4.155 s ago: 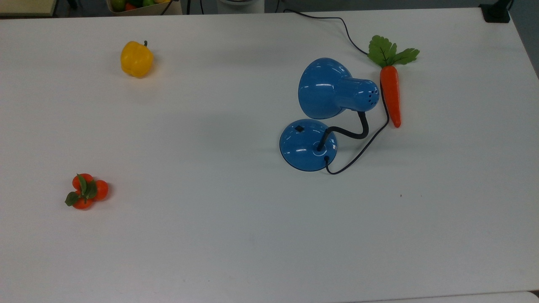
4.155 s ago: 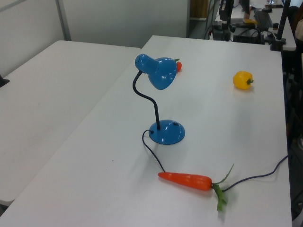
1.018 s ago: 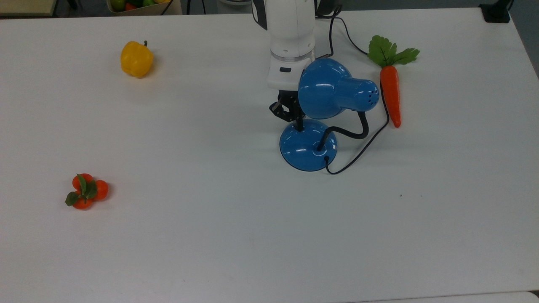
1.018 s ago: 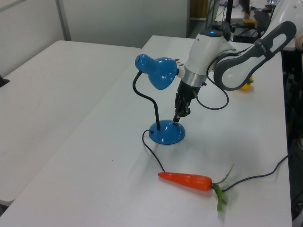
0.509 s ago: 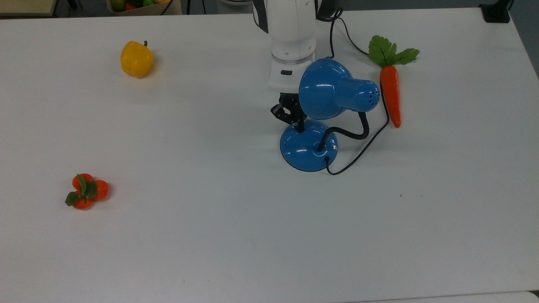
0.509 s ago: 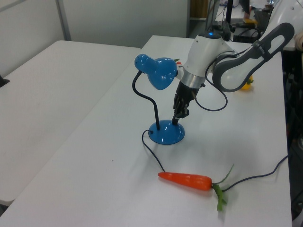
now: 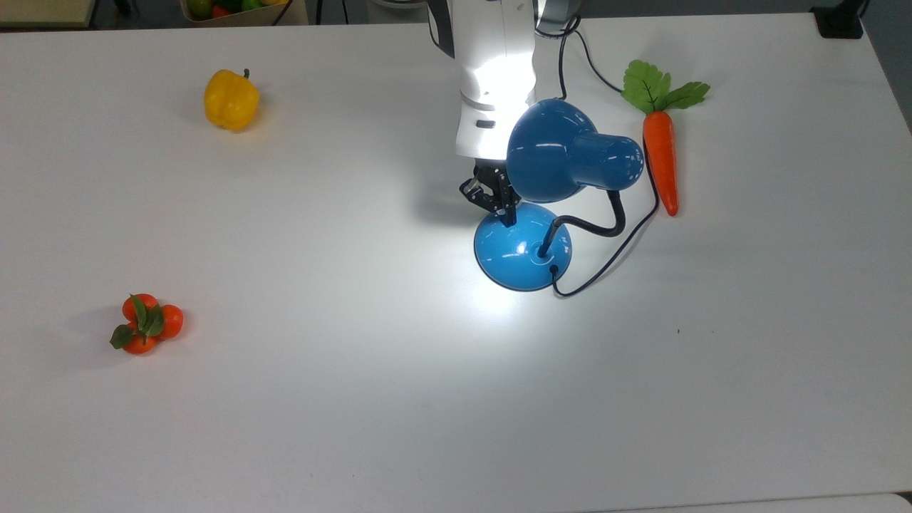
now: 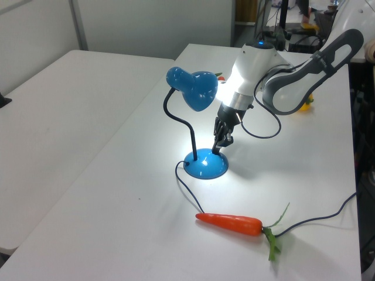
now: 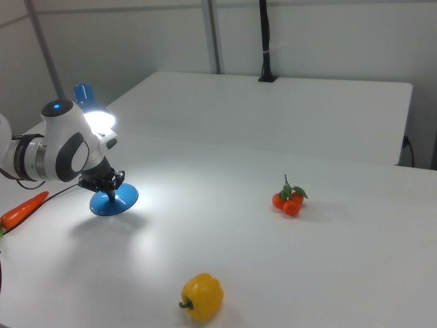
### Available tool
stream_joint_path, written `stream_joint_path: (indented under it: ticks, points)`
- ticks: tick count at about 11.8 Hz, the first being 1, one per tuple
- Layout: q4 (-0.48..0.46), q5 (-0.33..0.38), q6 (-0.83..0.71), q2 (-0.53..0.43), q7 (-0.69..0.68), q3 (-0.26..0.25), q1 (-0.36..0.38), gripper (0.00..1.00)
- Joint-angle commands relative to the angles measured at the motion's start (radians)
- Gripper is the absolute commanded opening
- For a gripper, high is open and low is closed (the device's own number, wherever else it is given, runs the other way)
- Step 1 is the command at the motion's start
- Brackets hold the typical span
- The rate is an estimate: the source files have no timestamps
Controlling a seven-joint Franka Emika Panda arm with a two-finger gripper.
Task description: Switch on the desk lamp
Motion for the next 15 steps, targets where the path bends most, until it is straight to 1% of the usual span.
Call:
stream_joint_path:
  ticks: [1,4,6,9,11,12,13,15]
  points:
    - [0.017,-0.009,0.030,0.019,-0.015,0.007,-0.002,0.00]
    - [0.015,-0.006,0.012,-0.005,-0.001,0.007,-0.010,0.00]
    - [0.018,-0.004,-0.092,-0.033,0.002,0.005,-0.022,0.00]
    - [0.023,-0.007,-0.240,-0.088,0.065,-0.001,-0.055,0.00]
    - [0.047,-0.009,-0.348,-0.118,0.100,-0.011,-0.079,0.00]
    - [0.084,-0.009,-0.422,-0.128,0.129,-0.025,-0.093,0.00]
    - [0.124,-0.012,-0.509,-0.131,0.158,-0.053,-0.091,0.00]
    - [0.214,-0.010,-0.698,-0.161,0.165,-0.109,-0.091,0.00]
